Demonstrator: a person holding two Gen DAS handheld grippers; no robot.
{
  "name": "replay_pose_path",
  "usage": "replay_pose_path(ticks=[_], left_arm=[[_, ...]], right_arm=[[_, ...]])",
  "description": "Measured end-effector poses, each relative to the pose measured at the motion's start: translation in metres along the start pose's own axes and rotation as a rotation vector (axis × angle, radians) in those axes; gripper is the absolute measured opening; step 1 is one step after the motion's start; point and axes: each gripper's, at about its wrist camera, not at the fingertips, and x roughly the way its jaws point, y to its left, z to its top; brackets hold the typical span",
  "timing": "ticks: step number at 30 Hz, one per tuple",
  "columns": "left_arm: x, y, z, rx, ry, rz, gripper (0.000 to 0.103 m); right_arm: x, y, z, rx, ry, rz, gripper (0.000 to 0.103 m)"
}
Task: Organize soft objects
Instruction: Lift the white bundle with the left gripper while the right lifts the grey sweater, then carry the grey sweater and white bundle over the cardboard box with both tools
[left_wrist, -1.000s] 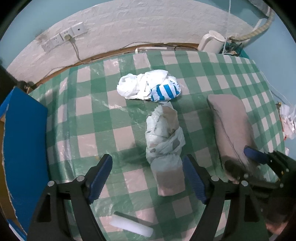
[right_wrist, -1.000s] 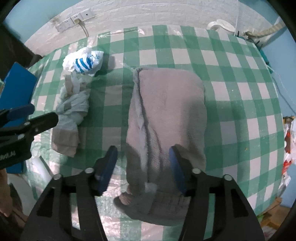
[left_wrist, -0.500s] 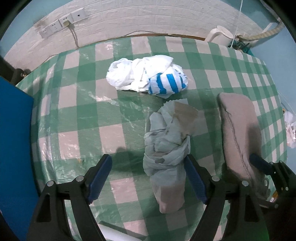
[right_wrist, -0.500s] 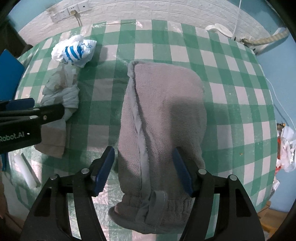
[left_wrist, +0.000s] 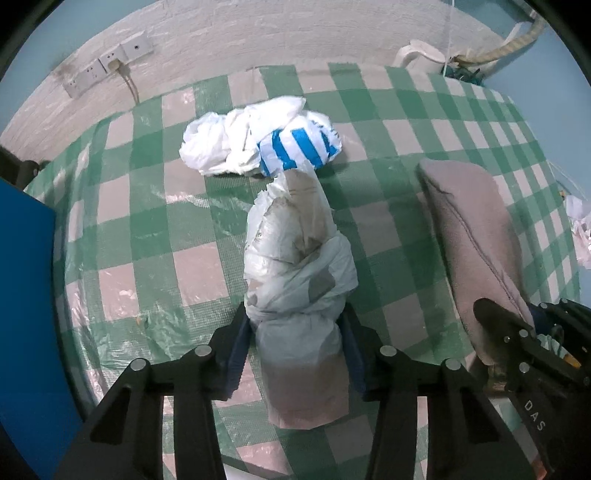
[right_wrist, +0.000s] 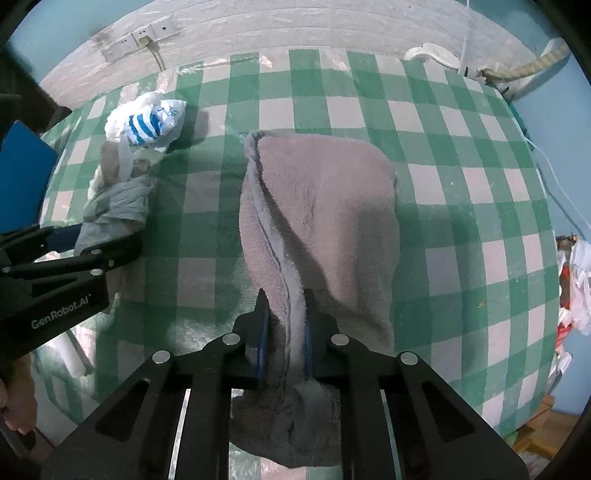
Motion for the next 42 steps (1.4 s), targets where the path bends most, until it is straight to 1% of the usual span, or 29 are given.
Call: replay_pose_path(ticks=[7, 11, 15, 16, 21, 24, 29, 37, 42], left_arm=[[-0.017, -0.006, -0.010, 0.030, -0.058, 0.027, 0.041], [-0.024, -0.004, -0.018, 0.022, -0.068, 0.019, 0.041], [-0.031, -0.004, -0.027, 0.041, -0.081, 0.032, 0.041], [-0.031, -0.002, -0.024, 0.045, -0.083, 0.034, 0.041], [-0.048, 0.001, -0.030, 0.050, -0.114, 0.040, 0.041], [-0.056, 0.012, -0.026, 0.040, -0.134, 0.039, 0.041], [-0.073, 0.020, -0.034, 0.026, -0.158, 0.037, 0.041], [-0.087, 0.047, -0.045, 0.004, -0.172, 0.035, 0.041], [-0.095, 0.070, -0.054, -0.037, -0.166, 0.033, 0.041]], right_arm=[[-0.015, -0.001, 0.001, 0.016, -0.030, 0.009, 0.012], [-0.028, 0.003, 0.008, 0.023, -0.055, 0.027, 0.012], [-0.044, 0.010, 0.008, 0.018, -0.082, 0.040, 0.012], [-0.047, 0.012, 0.009, 0.016, -0.088, 0.045, 0.012], [-0.060, 0.019, 0.012, 0.006, -0.116, 0.063, 0.012], [-0.068, 0.024, 0.012, -0.009, -0.132, 0.073, 0.012], [-0.079, 0.034, 0.015, -0.026, -0.155, 0.086, 0.012], [-0.093, 0.045, 0.017, -0.046, -0.179, 0.106, 0.012], [-0.101, 0.053, 0.021, -0.053, -0.192, 0.108, 0.012]])
